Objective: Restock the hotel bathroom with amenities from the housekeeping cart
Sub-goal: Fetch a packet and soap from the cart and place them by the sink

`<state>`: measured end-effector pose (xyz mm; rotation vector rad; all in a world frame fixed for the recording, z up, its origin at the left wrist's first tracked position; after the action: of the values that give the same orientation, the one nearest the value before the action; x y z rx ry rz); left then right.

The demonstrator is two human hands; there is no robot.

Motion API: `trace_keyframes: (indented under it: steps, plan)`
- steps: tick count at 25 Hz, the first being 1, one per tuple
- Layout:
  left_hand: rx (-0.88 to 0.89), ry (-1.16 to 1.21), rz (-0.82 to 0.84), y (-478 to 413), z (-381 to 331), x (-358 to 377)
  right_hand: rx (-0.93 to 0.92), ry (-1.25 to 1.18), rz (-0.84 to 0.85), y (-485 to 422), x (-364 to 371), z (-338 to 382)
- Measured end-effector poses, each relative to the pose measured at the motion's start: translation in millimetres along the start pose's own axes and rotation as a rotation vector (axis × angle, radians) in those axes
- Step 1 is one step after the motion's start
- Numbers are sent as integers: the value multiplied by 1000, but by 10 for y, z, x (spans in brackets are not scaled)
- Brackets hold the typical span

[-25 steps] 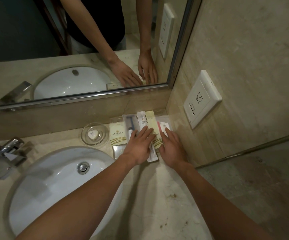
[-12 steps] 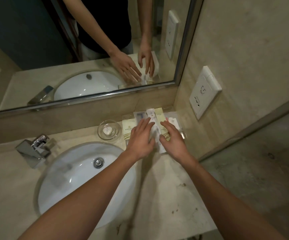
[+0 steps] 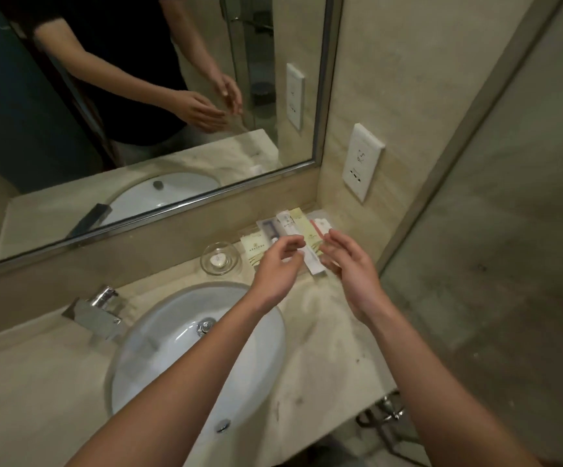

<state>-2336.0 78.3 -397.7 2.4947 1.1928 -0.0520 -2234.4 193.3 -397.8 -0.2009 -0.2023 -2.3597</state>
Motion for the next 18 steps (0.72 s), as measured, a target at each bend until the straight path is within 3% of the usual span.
trace_keyframes:
  steps: [11,18]
  plan:
    - [-136,384,368,1410,166,-155,-5,-563,-280,1872,96,229]
    - [-238,309,698,2282,278,897,-164,-628,-625,3080,-812,428]
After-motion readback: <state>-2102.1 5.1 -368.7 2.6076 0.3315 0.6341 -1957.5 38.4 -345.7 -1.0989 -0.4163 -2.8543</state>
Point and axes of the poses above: each hand's wrist, its own y-axis away from the middle knuckle, its own x-axis out of the palm, z = x × y, the point moved 2 cm from there along -y, towards the middle knuckle, and after that the axes turned 10 degrees about -x, right-handed, at the moved point
